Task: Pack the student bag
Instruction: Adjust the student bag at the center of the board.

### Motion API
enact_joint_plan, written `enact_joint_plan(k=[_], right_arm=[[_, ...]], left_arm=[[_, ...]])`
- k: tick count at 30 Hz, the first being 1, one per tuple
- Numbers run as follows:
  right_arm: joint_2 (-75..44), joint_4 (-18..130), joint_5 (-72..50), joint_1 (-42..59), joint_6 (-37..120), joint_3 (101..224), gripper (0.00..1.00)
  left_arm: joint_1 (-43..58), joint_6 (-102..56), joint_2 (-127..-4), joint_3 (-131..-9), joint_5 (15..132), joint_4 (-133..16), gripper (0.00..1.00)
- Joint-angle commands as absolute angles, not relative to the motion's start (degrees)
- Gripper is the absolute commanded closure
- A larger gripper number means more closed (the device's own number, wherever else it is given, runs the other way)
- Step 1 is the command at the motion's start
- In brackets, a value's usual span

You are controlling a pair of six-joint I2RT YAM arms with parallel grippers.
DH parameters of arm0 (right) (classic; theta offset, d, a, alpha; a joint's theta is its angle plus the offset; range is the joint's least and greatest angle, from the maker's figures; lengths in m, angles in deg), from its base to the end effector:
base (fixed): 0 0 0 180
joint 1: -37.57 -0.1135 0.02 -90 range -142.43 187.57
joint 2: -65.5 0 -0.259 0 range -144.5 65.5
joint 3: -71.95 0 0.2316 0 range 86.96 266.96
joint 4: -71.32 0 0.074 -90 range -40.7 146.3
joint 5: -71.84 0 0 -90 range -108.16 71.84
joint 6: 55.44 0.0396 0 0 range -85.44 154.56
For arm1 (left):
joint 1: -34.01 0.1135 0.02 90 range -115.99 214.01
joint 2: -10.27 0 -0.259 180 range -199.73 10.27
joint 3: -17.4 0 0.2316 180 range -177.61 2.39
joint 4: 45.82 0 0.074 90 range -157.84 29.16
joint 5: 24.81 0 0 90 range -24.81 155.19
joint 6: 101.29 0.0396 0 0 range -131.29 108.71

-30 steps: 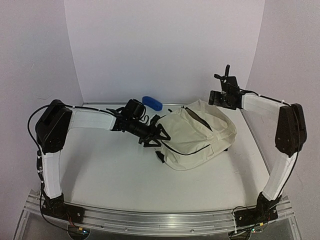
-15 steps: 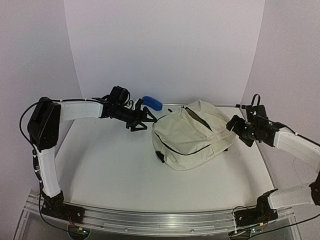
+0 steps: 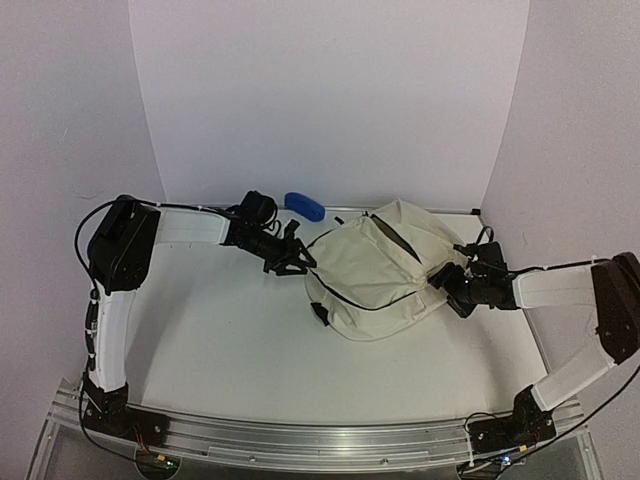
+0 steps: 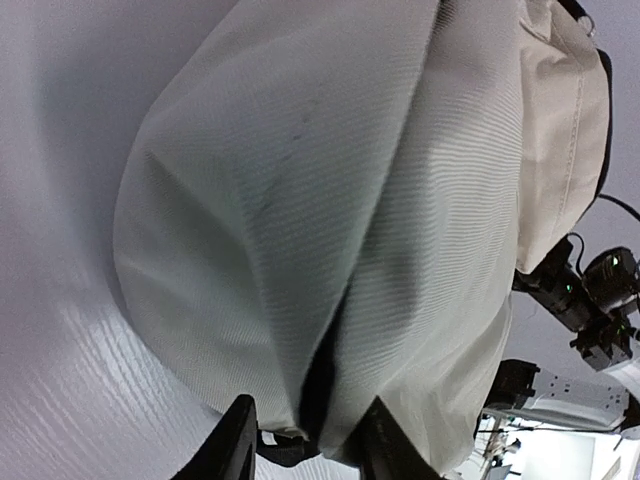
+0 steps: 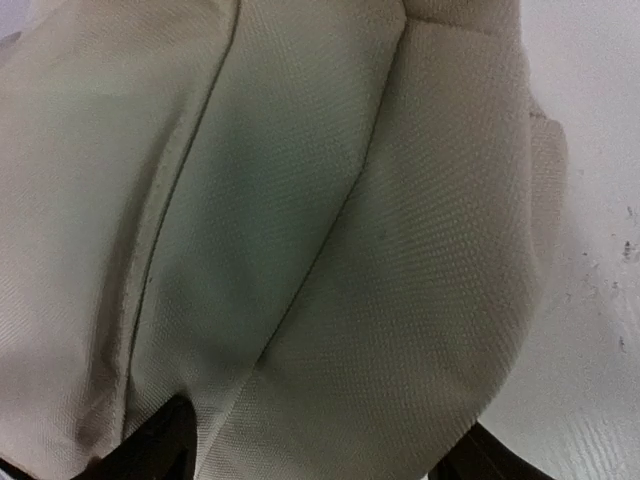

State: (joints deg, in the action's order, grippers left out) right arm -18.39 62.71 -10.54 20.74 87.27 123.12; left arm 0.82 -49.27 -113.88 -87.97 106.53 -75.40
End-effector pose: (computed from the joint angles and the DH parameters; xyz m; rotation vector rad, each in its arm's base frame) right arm 0.2591 0.0839 0.1711 0.6731 2.3146 0.7532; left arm 0.3653 -0.2702 0.1758 0.2659 2.6315 -1.3826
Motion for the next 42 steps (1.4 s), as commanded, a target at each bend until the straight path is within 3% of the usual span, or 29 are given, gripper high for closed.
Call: enact_joint_plan(k=[1, 5, 7, 10, 15, 20, 29, 42], right_arm=[[-25.58, 74.73, -11.63, 20.22, 86.97, 127.75, 0.34], [-30.27, 75.46, -17.43, 20.22, 84.85, 133.92, 0.50], [-32.16, 75.46, -21.07, 20.26, 83.57, 136.75, 0.63], [-34.29, 75.37, -24.96, 20.28, 81.08, 141.62, 0.70], [-39.52, 75.29, -28.79, 20.32, 75.74, 149.91, 0.72], [-48.80, 73.83, -23.18, 20.56, 67.74, 161.12, 0.70], [-60.96, 72.56, -9.75, 20.61, 57.89, 175.41, 0.70], [-69.18, 72.39, 4.25, 19.15, 52.66, 185.78, 0.66]], left_arm=[[-0.66, -51.19, -116.63, -91.87, 110.01, -69.83, 0.79], [-1.15, -52.47, -119.57, -94.82, 111.01, -68.49, 0.98], [-1.15, -52.95, -120.36, -95.70, 110.76, -67.40, 1.00], [-1.15, -53.17, -121.45, -97.15, 109.72, -66.47, 1.00], [-1.20, -53.83, -125.87, -102.96, 109.37, -64.94, 1.00], [-1.15, -54.52, -127.74, -105.49, 107.29, -62.43, 1.00], [-1.59, -54.00, -122.62, -96.75, 108.10, -55.88, 1.00], [-5.86, -56.59, -115.86, -85.67, 109.06, -50.30, 1.00]])
